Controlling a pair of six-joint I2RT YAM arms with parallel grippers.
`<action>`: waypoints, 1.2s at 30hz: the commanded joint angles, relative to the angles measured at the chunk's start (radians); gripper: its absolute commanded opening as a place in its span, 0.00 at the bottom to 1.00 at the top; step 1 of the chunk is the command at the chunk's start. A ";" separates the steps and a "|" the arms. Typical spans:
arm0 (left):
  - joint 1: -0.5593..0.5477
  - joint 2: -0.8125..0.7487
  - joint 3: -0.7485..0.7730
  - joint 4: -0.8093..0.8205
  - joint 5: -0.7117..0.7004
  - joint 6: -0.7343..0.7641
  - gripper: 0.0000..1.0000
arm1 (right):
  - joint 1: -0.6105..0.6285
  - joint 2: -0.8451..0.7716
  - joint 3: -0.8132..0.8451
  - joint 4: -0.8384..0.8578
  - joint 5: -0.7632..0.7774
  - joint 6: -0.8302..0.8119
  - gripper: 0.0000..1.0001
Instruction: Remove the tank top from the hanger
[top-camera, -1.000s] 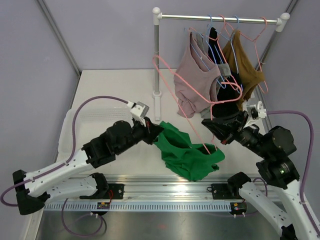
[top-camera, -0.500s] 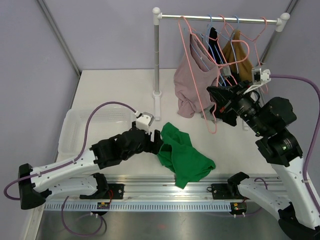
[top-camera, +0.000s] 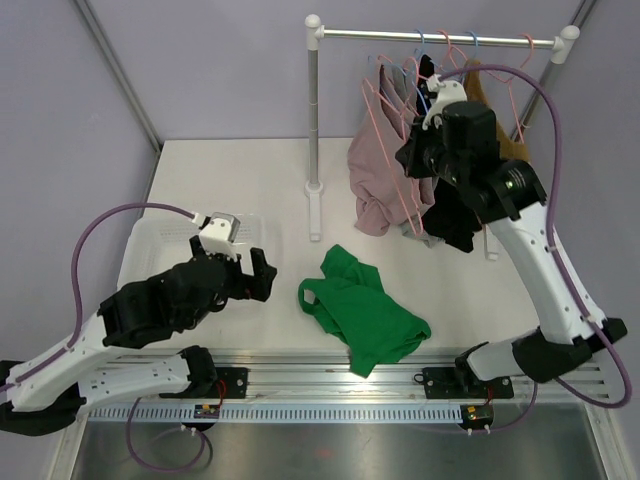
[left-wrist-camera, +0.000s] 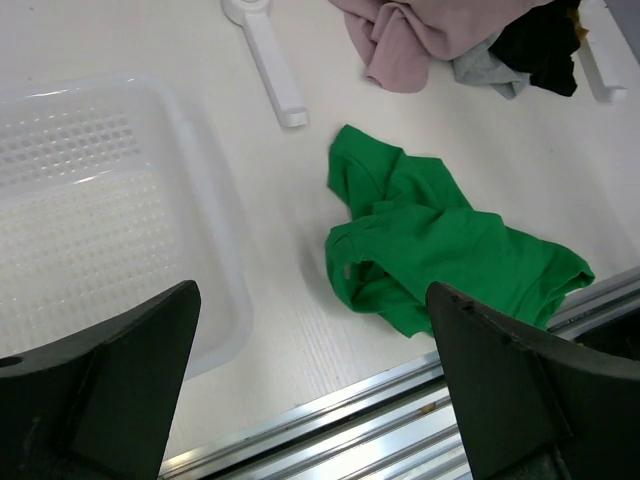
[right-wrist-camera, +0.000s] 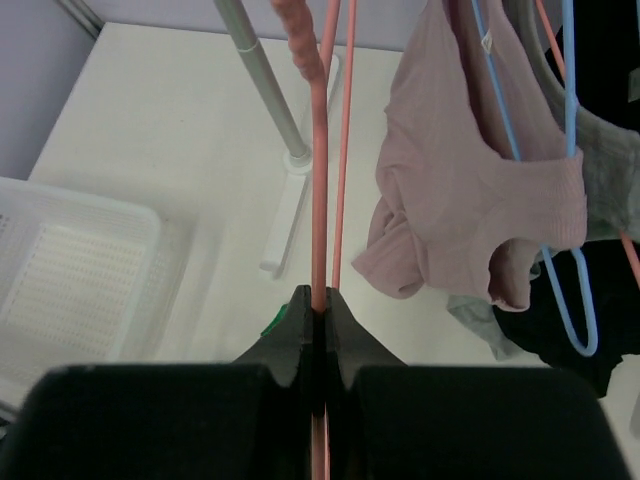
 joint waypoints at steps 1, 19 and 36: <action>-0.004 -0.019 0.002 -0.068 -0.042 0.000 0.99 | 0.004 0.129 0.173 -0.040 0.072 -0.062 0.00; -0.004 -0.122 -0.138 0.005 0.003 0.034 0.99 | -0.042 0.720 0.886 -0.149 0.090 -0.115 0.00; -0.016 0.085 -0.108 0.232 0.102 0.042 0.99 | -0.041 0.459 0.725 -0.161 0.009 -0.088 0.99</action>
